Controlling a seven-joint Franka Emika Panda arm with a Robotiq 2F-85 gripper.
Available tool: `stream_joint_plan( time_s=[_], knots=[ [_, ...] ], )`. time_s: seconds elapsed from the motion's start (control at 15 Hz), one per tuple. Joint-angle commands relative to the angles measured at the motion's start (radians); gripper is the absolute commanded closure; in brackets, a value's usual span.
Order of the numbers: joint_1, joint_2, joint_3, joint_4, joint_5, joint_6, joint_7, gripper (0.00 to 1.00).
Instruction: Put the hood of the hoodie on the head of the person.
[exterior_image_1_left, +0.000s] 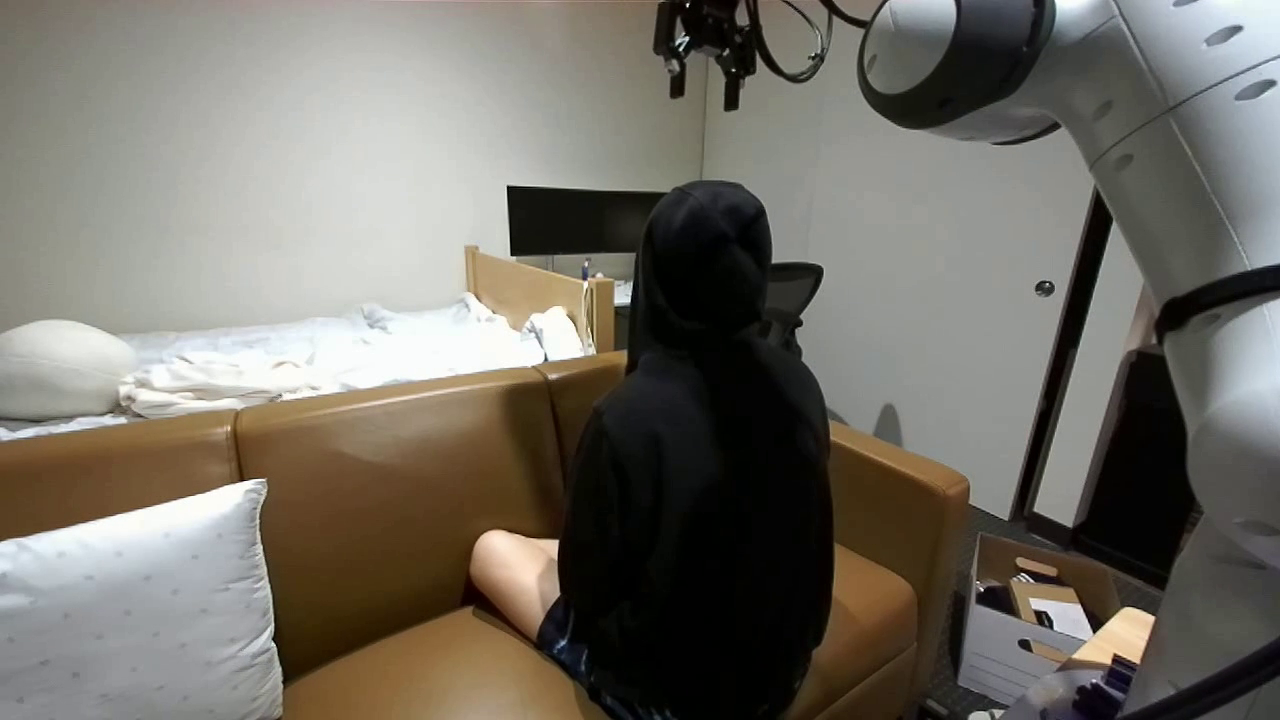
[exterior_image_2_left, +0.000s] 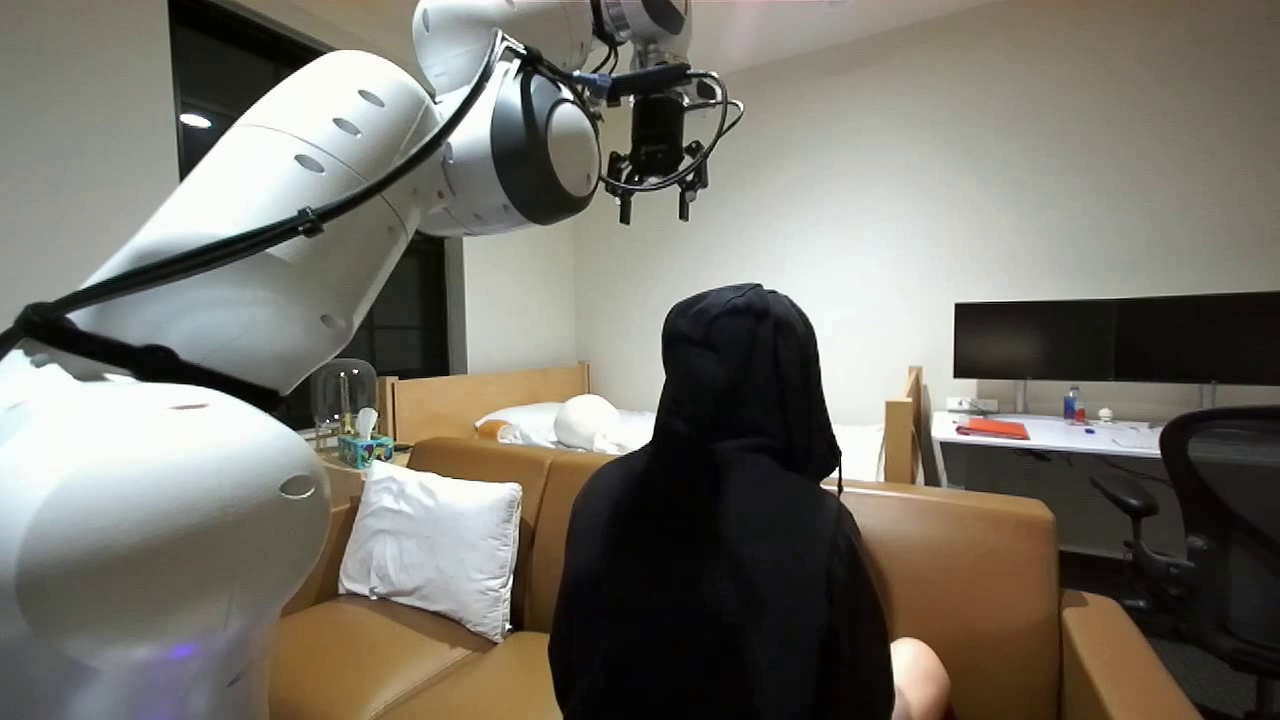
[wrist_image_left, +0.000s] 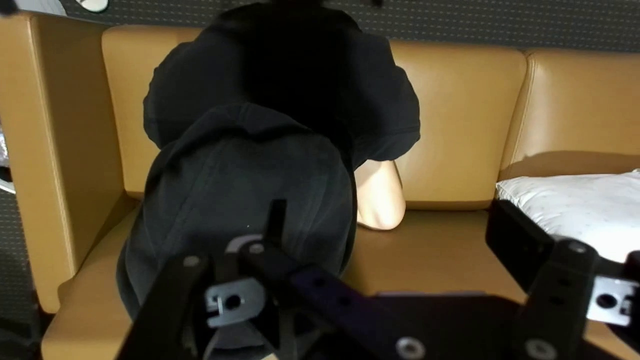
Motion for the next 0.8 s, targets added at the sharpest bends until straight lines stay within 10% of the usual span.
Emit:
stream_joint_plan(
  time_s=[0.0,0.73],
  knots=[
    [0.016,0.000,-0.003,-0.019,0.004,-0.044,-0.021,0.00],
    [0.055,0.004,-0.009,-0.014,-0.019,-0.008,-0.057,0.00]
  ],
)
